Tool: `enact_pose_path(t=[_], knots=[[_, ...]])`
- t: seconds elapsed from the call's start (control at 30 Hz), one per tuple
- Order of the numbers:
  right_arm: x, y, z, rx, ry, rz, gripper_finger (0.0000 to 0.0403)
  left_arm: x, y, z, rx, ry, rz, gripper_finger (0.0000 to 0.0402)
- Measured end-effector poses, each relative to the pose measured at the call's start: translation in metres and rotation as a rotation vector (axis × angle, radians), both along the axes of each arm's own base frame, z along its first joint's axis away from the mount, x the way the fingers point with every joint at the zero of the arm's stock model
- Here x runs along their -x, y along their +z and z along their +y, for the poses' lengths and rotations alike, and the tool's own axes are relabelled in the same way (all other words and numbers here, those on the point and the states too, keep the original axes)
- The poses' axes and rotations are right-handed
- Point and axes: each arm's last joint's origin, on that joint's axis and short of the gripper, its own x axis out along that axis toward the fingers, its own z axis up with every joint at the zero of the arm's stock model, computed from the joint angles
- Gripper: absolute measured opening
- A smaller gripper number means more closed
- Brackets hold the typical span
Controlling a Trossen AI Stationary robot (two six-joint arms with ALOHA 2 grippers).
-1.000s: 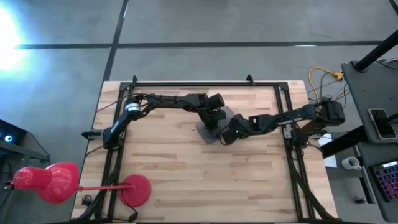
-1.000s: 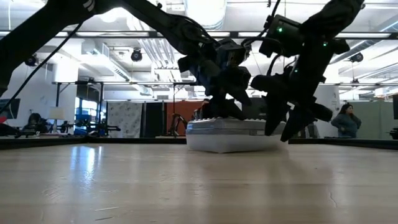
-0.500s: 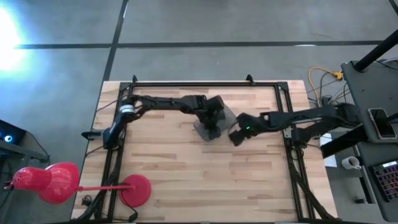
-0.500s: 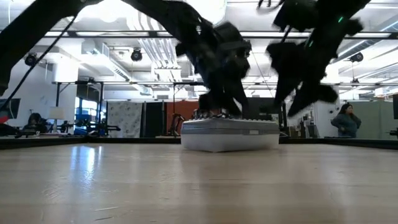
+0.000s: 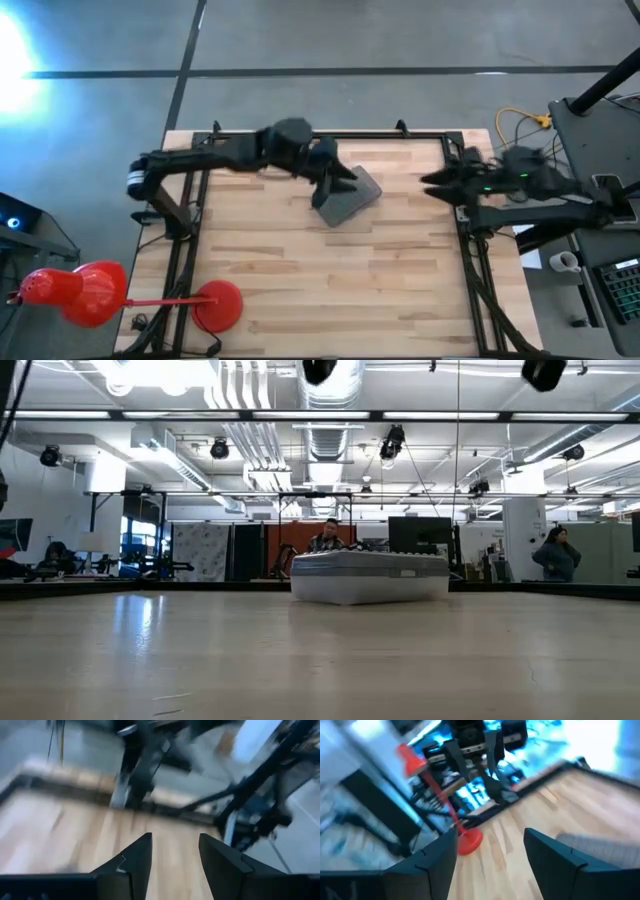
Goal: Pick & place school supplies into a supply box
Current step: Return to Home Position
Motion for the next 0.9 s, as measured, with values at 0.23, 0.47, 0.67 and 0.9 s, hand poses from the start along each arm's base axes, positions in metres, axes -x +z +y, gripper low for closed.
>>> enact_pose_path(t=[0.23,0.47,0.67,0.9], knots=[[0.049,-0.040,0.010,0.057,0.132,0.050,0.0219,0.028,-0.030,-0.058,-0.049,-0.065,-0.141,0.0147],[0.044,-0.095,0.015,0.029,0.235,-0.135,0.0219,0.069,-0.107,-0.095,0.066,0.127,-0.335,0.0147],[0.040,-0.120,0.014,0.086,0.214,-0.147,0.0219,0.128,-0.143,-0.078,0.141,0.171,-0.383,0.0147],[0.040,-0.120,0.007,0.165,-0.039,-0.134,0.0219,0.192,-0.163,-0.054,0.145,0.251,-0.478,0.0147]])
